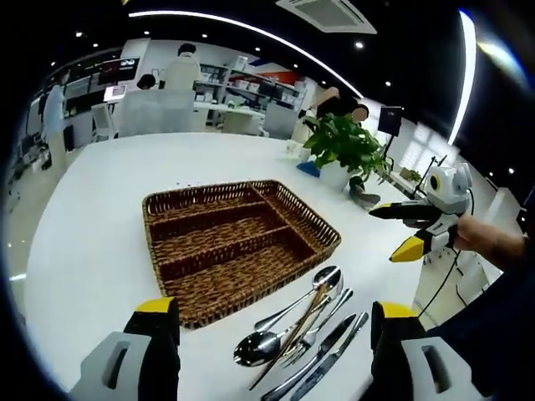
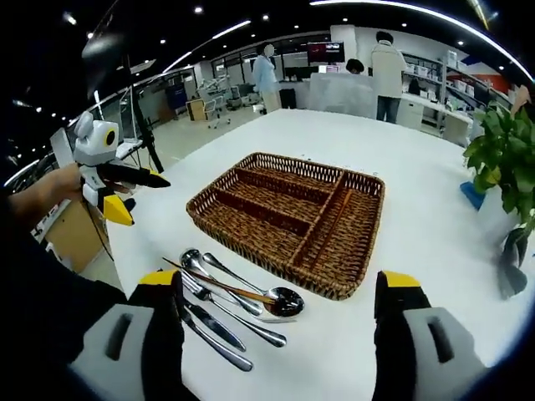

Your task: Arrange the knives, forks, and spoons in their matching storage slots by inserting each utensil handle-first until every utensil is classified and aligned in the correct compartment

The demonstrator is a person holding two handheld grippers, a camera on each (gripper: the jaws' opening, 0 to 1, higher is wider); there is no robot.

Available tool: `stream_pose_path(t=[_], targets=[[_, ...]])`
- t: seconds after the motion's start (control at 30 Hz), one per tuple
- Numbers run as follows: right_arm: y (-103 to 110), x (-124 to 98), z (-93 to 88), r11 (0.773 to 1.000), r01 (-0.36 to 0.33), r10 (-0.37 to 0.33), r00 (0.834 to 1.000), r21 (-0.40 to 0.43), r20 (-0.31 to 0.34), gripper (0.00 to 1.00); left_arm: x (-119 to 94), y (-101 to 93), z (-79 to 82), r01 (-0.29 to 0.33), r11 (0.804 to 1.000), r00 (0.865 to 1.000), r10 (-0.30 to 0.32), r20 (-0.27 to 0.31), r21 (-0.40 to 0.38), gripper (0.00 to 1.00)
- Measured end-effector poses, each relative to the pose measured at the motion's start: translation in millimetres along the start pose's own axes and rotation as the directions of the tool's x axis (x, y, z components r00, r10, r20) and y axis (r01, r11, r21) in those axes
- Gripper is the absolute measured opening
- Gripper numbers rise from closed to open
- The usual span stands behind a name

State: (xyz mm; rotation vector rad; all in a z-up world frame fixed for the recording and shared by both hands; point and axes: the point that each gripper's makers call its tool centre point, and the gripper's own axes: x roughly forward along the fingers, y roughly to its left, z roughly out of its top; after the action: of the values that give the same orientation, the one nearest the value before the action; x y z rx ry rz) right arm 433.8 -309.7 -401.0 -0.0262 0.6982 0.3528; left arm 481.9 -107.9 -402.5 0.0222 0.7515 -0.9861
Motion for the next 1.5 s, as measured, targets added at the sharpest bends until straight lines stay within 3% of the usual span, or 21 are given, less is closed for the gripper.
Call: stream_pose_path(t=[0.43, 0.87, 1.03, 1.2, 1.5], targets=[[3.5, -1.5, 5.9, 1.000, -0.007, 0.007, 1.000, 0.011, 0.011, 0.97, -4.0, 3.1, -2.4, -0.010, 1.000, 1.000, 0.010, -0.005, 0.021, 0.92], [5.6, -8.7, -0.9, 1.000, -0.002, 0.002, 1.000, 0.026, 0.003, 0.92, 14.5, -14.1, -11.5, 0.068, 0.995, 0.995, -0.063, -0.073, 0.069, 0.72], [5.3, -11.7, -5.9, 0.999, 0.002, -0.002, 1.000, 0.034, -0.006, 0.89, 28.6, -29.7, -15.3, 0.152, 0.986, 0.983, -0.144, -0.118, 0.064, 0.59], [6.7, -14.5, -10.0, 0.999, 0.003, -0.003, 1.000, 0.038, -0.010, 0.87, 43.4, -38.1, -20.4, 0.199, 0.975, 0.970, -0.181, -0.164, 0.103, 0.48], [7.3, -21.3, -15.3, 0.999, 0.018, -0.018, 1.000, 0.032, -0.021, 0.84, 72.1, -47.7, -36.3, 0.289, 0.942, 0.929, -0.233, -0.286, 0.172, 0.35]])
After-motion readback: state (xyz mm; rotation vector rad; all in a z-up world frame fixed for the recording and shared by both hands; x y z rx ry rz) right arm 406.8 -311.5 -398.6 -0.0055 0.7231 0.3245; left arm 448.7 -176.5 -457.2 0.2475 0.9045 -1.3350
